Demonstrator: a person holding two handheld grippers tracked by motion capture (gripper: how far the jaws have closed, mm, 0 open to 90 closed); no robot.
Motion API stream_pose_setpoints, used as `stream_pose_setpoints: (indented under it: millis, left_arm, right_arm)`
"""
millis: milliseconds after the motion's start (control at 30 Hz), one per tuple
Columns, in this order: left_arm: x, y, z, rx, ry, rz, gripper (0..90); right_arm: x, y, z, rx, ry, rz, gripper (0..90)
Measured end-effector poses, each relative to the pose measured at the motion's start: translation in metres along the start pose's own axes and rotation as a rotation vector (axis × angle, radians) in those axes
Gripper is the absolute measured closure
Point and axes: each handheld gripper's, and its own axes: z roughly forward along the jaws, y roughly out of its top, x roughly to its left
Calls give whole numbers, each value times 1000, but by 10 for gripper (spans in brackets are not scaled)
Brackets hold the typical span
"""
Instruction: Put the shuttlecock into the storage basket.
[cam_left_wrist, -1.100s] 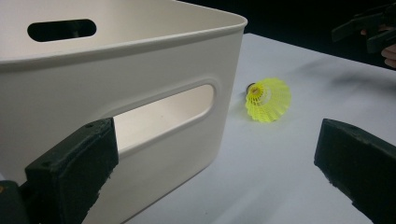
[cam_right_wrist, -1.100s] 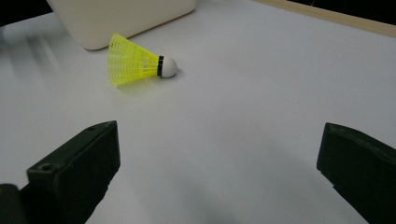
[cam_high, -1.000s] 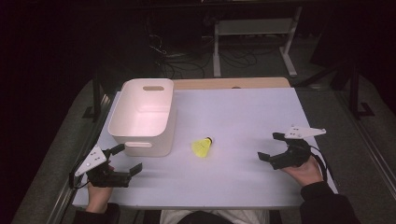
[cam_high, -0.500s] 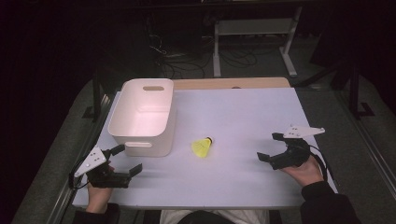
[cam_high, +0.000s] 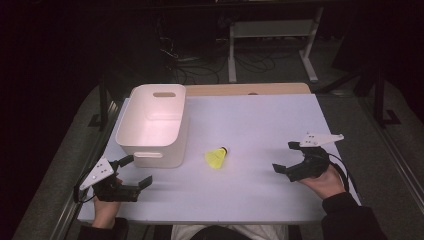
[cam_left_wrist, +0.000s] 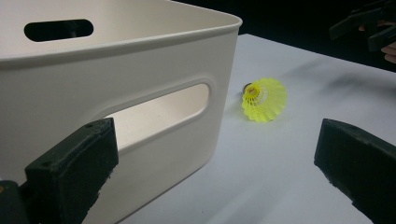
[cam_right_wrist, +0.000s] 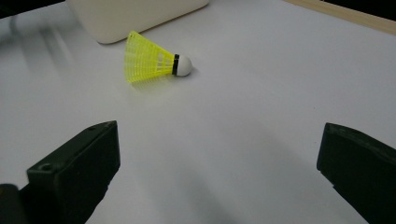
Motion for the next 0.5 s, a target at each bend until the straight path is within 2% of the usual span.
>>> stream_pose_setpoints:
  millis: [500]
  left_arm:
    - [0, 0, 0, 1, 1, 0, 0]
  right_arm:
    - [4, 16, 2, 18, 21, -33, 0]
